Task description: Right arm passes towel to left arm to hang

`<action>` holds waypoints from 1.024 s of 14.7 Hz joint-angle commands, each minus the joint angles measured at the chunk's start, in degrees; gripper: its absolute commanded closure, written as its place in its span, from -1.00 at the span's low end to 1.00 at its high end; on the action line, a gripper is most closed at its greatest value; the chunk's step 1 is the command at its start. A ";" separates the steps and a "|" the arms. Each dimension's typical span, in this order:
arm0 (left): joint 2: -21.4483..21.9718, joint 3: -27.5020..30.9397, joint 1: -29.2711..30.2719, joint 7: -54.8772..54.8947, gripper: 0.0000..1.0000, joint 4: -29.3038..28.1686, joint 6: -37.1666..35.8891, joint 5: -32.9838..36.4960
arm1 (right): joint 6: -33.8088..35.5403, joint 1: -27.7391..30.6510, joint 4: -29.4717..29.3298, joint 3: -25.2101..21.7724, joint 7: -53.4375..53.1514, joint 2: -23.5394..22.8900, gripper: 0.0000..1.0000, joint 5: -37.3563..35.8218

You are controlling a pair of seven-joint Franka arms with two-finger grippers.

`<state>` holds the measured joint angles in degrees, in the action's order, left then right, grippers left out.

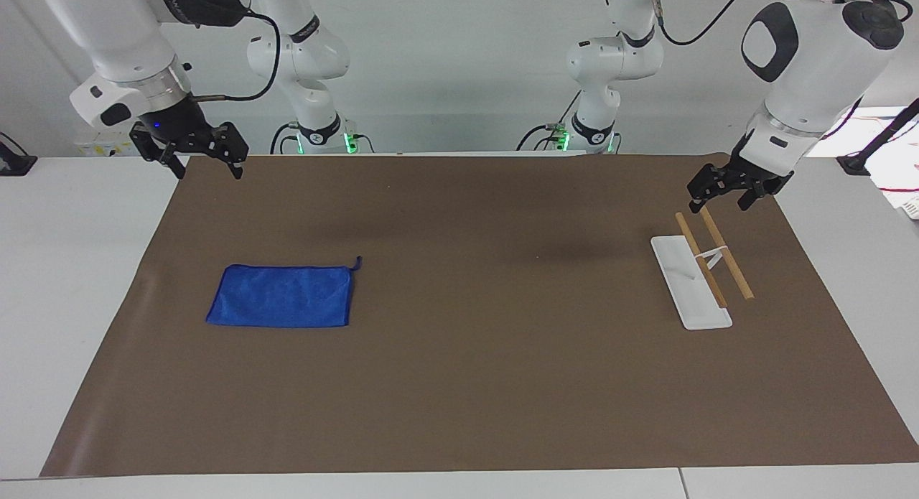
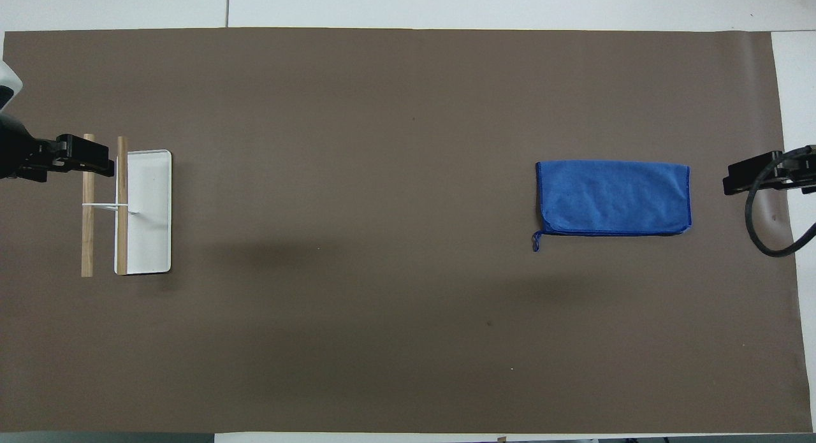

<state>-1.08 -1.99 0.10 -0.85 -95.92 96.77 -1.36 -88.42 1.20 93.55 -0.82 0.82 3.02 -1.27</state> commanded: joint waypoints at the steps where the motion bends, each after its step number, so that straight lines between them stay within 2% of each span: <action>1: 0.73 -0.11 0.25 0.50 -1.00 -0.76 0.17 1.01 | -1.14 0.74 1.64 0.29 1.46 1.20 -1.00 -0.31; 8: 0.73 -0.11 0.25 0.50 -1.00 -0.76 0.17 1.01 | -1.31 1.00 2.69 0.03 1.55 1.46 -1.00 -0.49; 12: 0.73 -0.11 0.25 0.50 -1.00 -0.85 0.17 1.10 | -6.31 1.18 8.04 -0.14 1.55 3.48 -1.00 -0.49; 15: 0.73 -0.11 0.25 0.50 -1.00 -0.76 0.17 1.10 | -14.46 3.11 13.92 -0.15 6.28 4.01 -1.00 -0.32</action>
<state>-1.08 -1.99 0.10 -0.85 -95.92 96.77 -1.36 -97.44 2.85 101.38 -1.16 2.93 4.70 -1.33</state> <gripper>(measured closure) 0.000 0.000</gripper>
